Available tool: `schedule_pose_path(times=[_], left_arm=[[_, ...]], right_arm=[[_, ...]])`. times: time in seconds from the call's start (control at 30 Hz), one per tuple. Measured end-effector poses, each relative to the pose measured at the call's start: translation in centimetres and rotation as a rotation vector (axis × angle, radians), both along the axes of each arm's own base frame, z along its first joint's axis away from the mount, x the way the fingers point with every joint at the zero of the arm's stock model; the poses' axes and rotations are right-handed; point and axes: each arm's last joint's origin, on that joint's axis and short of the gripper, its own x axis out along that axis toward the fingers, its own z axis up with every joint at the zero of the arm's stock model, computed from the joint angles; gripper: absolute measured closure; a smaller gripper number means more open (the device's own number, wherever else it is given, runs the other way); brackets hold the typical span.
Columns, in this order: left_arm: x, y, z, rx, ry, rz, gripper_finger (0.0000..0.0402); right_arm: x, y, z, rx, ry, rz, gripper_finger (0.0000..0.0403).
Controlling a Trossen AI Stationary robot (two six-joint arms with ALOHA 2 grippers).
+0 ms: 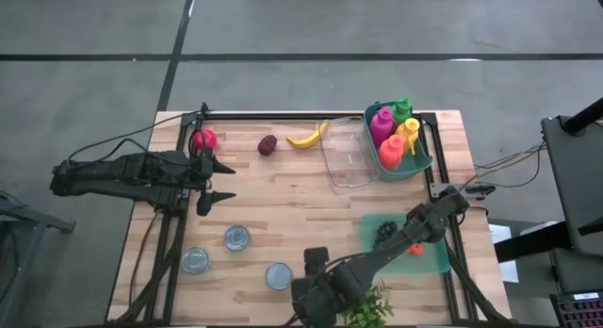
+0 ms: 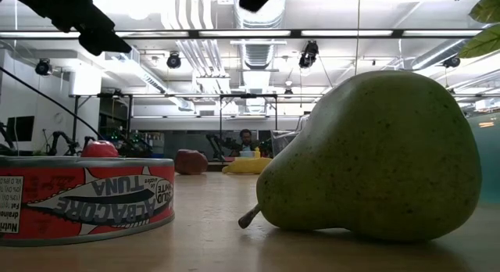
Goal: Pick & Place Food Item
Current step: Put the pear into the green transparent bin
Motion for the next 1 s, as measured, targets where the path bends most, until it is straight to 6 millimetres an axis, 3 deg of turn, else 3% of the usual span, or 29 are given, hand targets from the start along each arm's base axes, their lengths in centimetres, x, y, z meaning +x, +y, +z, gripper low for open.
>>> schedule_pose_path(times=[0.4,1.0], left_arm=[[0.0,0.0,0.0,0.000,0.000,0.000,0.0058],[0.0,0.0,0.0,0.000,0.000,0.000,0.0058]], right_arm=[[0.4,-0.8,-0.7,0.010,0.035,-0.064,0.0081],[0.7,-1.2,-5.1,0.047,0.130,-0.064,0.0076]])
